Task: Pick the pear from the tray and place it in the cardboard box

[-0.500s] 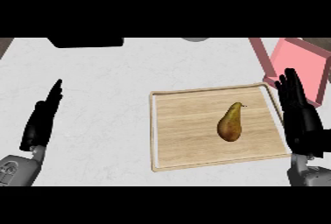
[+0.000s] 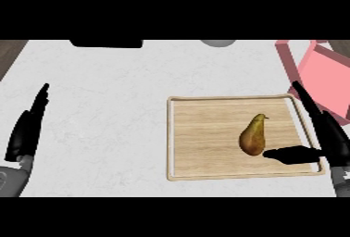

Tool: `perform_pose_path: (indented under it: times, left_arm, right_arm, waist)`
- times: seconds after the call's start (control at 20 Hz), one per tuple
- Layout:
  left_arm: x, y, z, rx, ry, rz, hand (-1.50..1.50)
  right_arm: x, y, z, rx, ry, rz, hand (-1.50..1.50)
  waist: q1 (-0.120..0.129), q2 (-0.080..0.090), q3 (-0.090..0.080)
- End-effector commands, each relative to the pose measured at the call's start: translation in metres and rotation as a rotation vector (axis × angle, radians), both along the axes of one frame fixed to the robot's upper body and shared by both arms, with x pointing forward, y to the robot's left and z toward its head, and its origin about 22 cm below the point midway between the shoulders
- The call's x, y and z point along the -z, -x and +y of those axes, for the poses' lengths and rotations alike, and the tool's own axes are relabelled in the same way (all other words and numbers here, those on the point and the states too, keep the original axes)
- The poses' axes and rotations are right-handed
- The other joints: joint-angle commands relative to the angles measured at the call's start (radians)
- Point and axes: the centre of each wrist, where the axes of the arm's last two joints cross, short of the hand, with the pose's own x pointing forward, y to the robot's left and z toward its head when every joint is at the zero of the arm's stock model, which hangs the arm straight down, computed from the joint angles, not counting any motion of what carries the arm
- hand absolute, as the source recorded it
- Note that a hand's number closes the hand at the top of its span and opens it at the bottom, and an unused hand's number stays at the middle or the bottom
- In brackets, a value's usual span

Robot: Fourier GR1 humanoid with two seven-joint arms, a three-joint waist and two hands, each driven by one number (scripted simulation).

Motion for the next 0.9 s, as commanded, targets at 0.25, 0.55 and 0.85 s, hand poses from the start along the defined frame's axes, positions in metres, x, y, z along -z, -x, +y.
perform_pose_path:
  times: [0.25,0.55,0.85]
  left_arm:
    - [0.005,0.013,0.027,-0.024,0.005,0.003,0.0]
    - [0.018,0.021,0.038,-0.019,0.006,0.01,0.0]
    - [0.01,0.015,0.031,-0.014,0.0,0.006,0.0]
  right_arm:
    - [0.051,0.036,-0.028,-0.099,-0.138,-0.07,-1.5]
    - [-0.023,0.006,-0.062,-0.125,0.237,-0.029,-1.5]
    - [-0.045,-0.006,-0.033,-0.221,0.486,0.253,-1.5]
  waist:
    - [-0.021,-0.008,0.017]
    - [-0.008,-0.007,0.014]
    - [-0.001,-0.007,0.014]
